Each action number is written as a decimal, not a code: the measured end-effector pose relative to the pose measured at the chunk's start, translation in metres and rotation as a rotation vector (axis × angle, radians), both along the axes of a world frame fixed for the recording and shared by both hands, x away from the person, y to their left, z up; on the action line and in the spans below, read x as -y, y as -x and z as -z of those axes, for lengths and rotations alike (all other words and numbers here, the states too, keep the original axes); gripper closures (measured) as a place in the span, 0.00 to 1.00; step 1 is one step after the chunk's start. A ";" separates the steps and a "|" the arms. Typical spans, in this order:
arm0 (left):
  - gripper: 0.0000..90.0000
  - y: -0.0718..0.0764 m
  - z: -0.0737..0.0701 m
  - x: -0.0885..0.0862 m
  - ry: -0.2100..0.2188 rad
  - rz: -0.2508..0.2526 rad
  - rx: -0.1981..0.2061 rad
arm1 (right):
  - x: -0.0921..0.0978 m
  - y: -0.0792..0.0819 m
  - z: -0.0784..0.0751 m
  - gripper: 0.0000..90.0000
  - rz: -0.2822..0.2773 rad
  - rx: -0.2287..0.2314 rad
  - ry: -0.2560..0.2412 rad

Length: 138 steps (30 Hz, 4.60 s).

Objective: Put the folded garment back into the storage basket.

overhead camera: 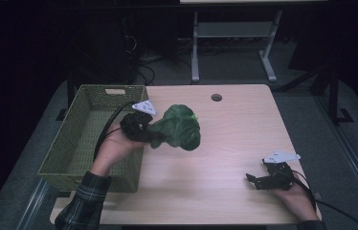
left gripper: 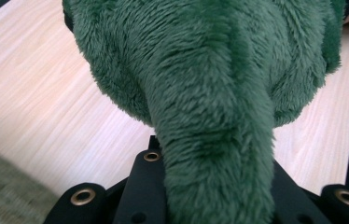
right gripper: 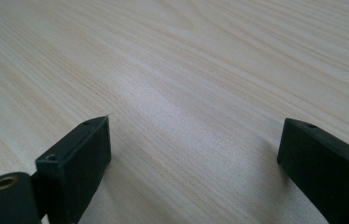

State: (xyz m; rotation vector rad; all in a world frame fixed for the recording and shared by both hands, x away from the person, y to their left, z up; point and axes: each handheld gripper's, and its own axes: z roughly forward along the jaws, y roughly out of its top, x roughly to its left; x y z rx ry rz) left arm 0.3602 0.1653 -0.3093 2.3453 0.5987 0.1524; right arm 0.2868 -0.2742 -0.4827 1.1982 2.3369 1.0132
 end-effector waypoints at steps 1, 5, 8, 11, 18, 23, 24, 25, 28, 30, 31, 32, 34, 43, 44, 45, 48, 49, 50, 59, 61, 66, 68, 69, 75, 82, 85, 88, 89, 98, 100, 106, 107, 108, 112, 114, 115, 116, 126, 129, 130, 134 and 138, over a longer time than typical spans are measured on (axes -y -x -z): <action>0.87 -0.001 0.000 -0.004 0.000 -0.011 0.003 | 0.000 0.000 0.000 0.10 0.000 0.000 0.000; 0.87 -0.002 -0.002 -0.022 0.004 -0.056 0.007 | 0.000 0.000 0.000 0.10 -0.001 0.001 0.000; 0.87 -0.003 -0.004 -0.037 0.003 -0.093 0.014 | 0.000 0.000 0.000 0.10 0.000 0.000 0.000; 0.87 -0.003 -0.005 -0.052 0.001 -0.130 0.017 | 0.000 0.000 0.000 0.10 0.001 0.000 0.000; 0.87 -0.001 -0.006 -0.083 -0.002 -0.215 0.026 | 0.000 0.000 0.000 0.10 0.001 0.002 0.002; 0.87 0.000 -0.003 -0.107 0.008 -0.296 0.036 | 0.000 0.000 0.000 0.10 0.001 0.002 0.002; 0.87 0.001 -0.001 -0.112 0.011 -0.316 0.038 | 0.000 0.000 0.000 0.10 0.000 0.001 0.001; 0.87 0.001 0.000 -0.116 0.008 -0.335 0.043 | 0.000 0.000 0.000 0.10 0.001 0.002 0.002; 0.87 0.001 0.005 -0.129 0.000 -0.395 0.047 | 0.000 0.000 0.000 0.10 0.001 0.002 0.002; 0.86 0.001 0.008 -0.137 0.001 -0.438 0.053 | 0.000 0.000 0.000 0.10 0.001 0.002 0.002; 0.86 0.001 0.010 -0.141 0.001 -0.456 0.052 | 0.000 0.000 0.000 0.10 0.002 0.001 0.001; 0.86 0.001 0.012 -0.145 0.007 -0.476 0.050 | 0.000 0.000 0.000 0.10 0.001 0.002 0.002; 0.86 0.001 0.017 -0.153 -0.002 -0.514 0.043 | 0.000 0.000 0.000 0.10 0.001 0.002 0.002; 0.86 -0.006 0.048 -0.171 -0.042 -0.589 -0.016 | 0.000 0.000 0.000 0.10 0.001 0.002 0.002; 0.86 -0.007 0.051 -0.172 -0.044 -0.595 -0.021 | 0.000 0.000 0.000 0.10 0.001 0.002 0.002; 0.86 -0.008 0.053 -0.173 -0.053 -0.598 -0.028 | 0.000 0.000 0.000 0.10 0.001 0.002 0.002; 0.86 -0.011 0.061 -0.173 -0.081 -0.604 -0.056 | 0.000 0.000 0.000 0.10 0.001 0.002 0.002; 0.86 -0.013 0.065 -0.172 -0.089 -0.604 -0.069 | 0.000 0.000 0.000 0.10 0.001 0.002 0.002; 0.86 -0.014 0.068 -0.172 -0.098 -0.603 -0.077 | 0.000 0.000 0.000 0.10 0.001 0.002 0.002; 0.80 -0.021 0.087 -0.170 -0.151 -0.605 -0.145 | 0.000 0.000 0.000 0.10 0.001 0.002 0.002; 0.77 -0.022 0.090 -0.170 -0.162 -0.602 -0.152 | 0.000 0.000 0.000 0.10 0.002 0.001 0.001; 0.67 -0.024 0.096 -0.169 -0.184 -0.571 -0.188 | 0.000 0.000 0.000 0.10 0.002 0.001 0.001; 0.63 -0.025 0.098 -0.169 -0.191 -0.568 -0.195 | 0.000 0.000 0.000 0.10 0.002 0.001 0.001; 0.60 -0.025 0.099 -0.169 -0.189 -0.572 -0.200 | 0.000 0.000 0.000 0.10 0.002 0.001 0.002; 0.36 -0.025 0.100 -0.169 -0.195 -0.563 -0.181 | 0.000 0.000 0.000 0.10 0.002 0.001 0.001; 0.21 -0.022 0.088 -0.169 -0.163 -0.573 -0.136 | 0.000 0.000 0.000 0.10 0.002 0.002 0.002; 0.20 -0.020 0.079 -0.167 -0.154 -0.565 -0.110 | 0.000 0.000 0.000 0.10 0.002 0.002 0.002; 0.19 -0.018 0.070 -0.164 -0.124 -0.565 -0.079 | 0.000 0.000 0.000 0.10 0.002 0.002 0.002; 0.19 -0.017 0.067 -0.162 -0.115 -0.565 -0.070 | 0.000 0.000 0.000 0.10 0.002 0.002 0.002; 0.19 -0.009 0.048 -0.146 -0.045 -0.533 -0.017 | 0.000 0.000 0.000 0.10 0.002 0.002 0.002; 0.19 -0.008 0.045 -0.141 -0.031 -0.523 -0.012 | 0.000 0.000 0.000 0.10 0.002 0.002 0.002; 0.19 -0.003 0.036 -0.123 0.007 -0.488 0.018 | 0.000 0.000 0.000 0.10 0.002 0.002 0.002; 0.19 -0.002 0.035 -0.121 0.011 -0.484 0.023 | 0.000 0.000 0.000 0.10 0.002 0.002 0.002; 0.19 -0.001 0.033 -0.116 0.018 -0.478 0.028 | 0.000 0.000 0.000 0.10 0.002 0.002 0.001; 0.19 0.003 0.028 -0.100 0.033 -0.443 0.045 | 0.000 0.000 0.000 0.10 0.002 0.002 0.002; 0.19 0.005 0.026 -0.092 0.037 -0.417 0.052 | 0.000 0.000 0.000 0.10 0.002 0.002 0.002; 0.19 0.006 0.025 -0.088 0.039 -0.406 0.053 | 0.000 0.000 0.000 0.10 0.002 0.002 0.002; 0.19 0.007 0.024 -0.084 0.041 -0.397 0.056 | 0.000 0.000 0.000 0.10 0.002 0.002 0.002; 0.19 0.016 0.022 -0.040 0.069 -0.301 0.072 | 0.000 0.000 0.000 0.10 0.002 0.003 0.002; 0.19 0.019 0.024 -0.025 0.068 -0.284 0.081 | 0.000 0.000 0.000 0.10 0.002 0.003 0.001; 0.19 0.020 0.025 -0.022 0.067 -0.277 0.080 | 0.000 0.000 0.000 0.10 0.002 0.003 0.001; 0.19 0.023 0.030 -0.006 0.068 -0.250 0.088 | 0.000 0.000 0.000 0.10 0.002 0.002 0.001; 0.19 0.027 0.036 0.009 0.075 -0.226 0.095 | 0.000 0.000 0.000 0.10 0.002 0.002 0.001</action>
